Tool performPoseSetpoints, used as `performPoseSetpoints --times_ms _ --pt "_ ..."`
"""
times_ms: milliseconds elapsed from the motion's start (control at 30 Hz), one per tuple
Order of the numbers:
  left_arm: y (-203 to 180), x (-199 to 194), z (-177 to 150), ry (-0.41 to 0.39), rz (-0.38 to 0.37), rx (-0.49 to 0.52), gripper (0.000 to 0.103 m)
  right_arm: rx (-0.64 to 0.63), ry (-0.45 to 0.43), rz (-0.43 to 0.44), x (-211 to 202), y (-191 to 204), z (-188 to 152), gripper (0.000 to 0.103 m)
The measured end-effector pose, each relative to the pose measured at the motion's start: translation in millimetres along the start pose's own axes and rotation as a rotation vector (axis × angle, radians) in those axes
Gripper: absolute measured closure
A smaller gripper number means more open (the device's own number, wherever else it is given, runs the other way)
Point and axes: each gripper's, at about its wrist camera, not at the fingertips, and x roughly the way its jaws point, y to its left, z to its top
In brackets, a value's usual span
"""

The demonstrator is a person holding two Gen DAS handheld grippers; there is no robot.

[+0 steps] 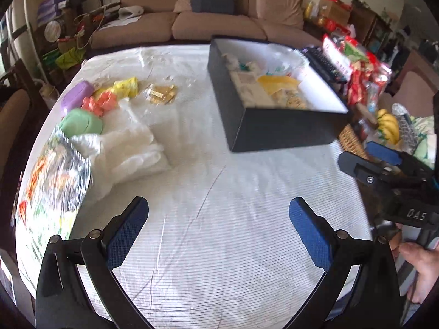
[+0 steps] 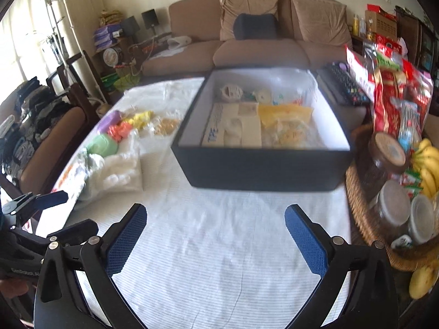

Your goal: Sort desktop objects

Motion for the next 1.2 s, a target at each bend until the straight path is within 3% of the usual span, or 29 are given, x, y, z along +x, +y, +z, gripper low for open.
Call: performPoseSetpoints --times_ms 200,500,733,1000,1200 --pt "10.4 43.4 -38.0 0.009 0.023 -0.076 0.0 0.05 0.036 -0.036 38.7 -12.2 -41.8 0.0" --pt "20.2 96.4 -53.6 0.028 0.087 -0.079 0.0 0.068 0.087 -0.075 90.7 -28.4 -83.8 0.0" --pt "13.4 118.4 -52.2 0.025 0.088 -0.062 0.0 0.037 0.089 -0.125 108.4 -39.1 -85.8 0.0" --pt "-22.9 135.6 -43.1 0.011 0.093 -0.012 0.0 0.037 0.071 -0.163 110.2 -58.5 -87.5 0.0" --pt "-29.3 146.1 -42.7 -0.001 0.138 -0.013 0.0 0.044 0.058 -0.186 106.4 -64.9 -90.6 0.0"
